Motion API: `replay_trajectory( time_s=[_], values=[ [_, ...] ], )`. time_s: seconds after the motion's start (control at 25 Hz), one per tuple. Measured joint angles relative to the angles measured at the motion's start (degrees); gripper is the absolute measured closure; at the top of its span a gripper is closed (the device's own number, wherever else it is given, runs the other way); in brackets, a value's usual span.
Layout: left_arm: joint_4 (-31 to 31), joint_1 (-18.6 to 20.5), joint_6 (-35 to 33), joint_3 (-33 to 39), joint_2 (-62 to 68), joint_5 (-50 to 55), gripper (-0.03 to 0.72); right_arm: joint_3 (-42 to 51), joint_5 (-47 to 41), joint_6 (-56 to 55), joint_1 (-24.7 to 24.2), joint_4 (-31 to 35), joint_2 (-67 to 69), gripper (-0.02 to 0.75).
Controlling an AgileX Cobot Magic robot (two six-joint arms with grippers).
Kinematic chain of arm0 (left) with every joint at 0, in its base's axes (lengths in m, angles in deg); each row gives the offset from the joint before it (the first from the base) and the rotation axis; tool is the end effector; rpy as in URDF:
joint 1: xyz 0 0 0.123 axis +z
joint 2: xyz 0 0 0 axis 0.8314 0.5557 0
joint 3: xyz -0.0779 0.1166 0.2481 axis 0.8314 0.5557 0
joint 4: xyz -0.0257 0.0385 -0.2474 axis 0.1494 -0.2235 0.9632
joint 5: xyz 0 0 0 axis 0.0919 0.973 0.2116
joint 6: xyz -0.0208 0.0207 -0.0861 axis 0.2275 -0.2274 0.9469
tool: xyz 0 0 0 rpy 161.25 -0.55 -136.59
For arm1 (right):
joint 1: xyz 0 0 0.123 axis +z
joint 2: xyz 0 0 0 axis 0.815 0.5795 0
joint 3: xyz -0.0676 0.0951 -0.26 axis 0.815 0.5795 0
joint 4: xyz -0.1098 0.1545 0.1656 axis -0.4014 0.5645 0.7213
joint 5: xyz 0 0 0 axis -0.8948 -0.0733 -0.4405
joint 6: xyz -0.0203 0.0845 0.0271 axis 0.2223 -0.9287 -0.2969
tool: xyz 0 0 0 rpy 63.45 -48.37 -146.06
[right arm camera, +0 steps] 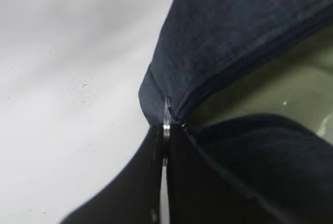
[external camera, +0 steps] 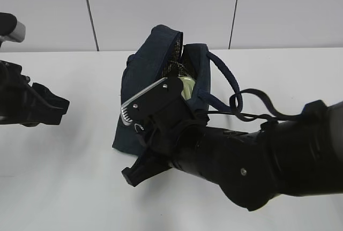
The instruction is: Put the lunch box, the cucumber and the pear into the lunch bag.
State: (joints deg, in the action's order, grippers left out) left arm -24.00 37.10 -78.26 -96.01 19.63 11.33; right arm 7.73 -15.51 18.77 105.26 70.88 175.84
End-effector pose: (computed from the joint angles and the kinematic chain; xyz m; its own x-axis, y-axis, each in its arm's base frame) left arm 0.2289 -0.0918 0.2385 -0.6173 0.2895 -0.7315 0.4587 0.8879 -0.0357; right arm 0.2341 0.2620 0.1638 -0.3542 -0.4257 -0.8326 -0.6735 0.7339 -0.0887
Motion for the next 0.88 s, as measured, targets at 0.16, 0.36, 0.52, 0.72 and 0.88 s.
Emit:
replay_trajectory(
  time_s=[0.16, 0.36, 0.52, 0.72, 0.88],
  values=[
    [0.64, 0.0, 0.0, 0.0, 0.0, 0.19, 0.46, 0.0, -1.3, 6.64, 0.0, 3.84, -3.13, 0.732],
    [2.16, 0.0, 0.0, 0.0, 0.0, 0.42, 0.46, 0.11, -1.6, 10.75, 0.0, 5.59, -6.28, 0.732],
    [4.31, 0.0, 0.0, 0.0, 0.0, 0.89, 0.46, 0.11, -1.6, 11.53, 0.0, 6.09, -7.55, 0.732],
    [6.87, -0.6, -10.46, 0.0, 1.08, -0.59, 0.45, 0.11, -1.82, 11.77, 0.0, 7.13, -8.18, 0.732],
    [18.73, -2.92, -29.48, 0.0, 3.66, -1.54, 0.425, 0.11, -2.04, 11.77, 0.0, 7.25, -8.18, 0.732]
  ],
)
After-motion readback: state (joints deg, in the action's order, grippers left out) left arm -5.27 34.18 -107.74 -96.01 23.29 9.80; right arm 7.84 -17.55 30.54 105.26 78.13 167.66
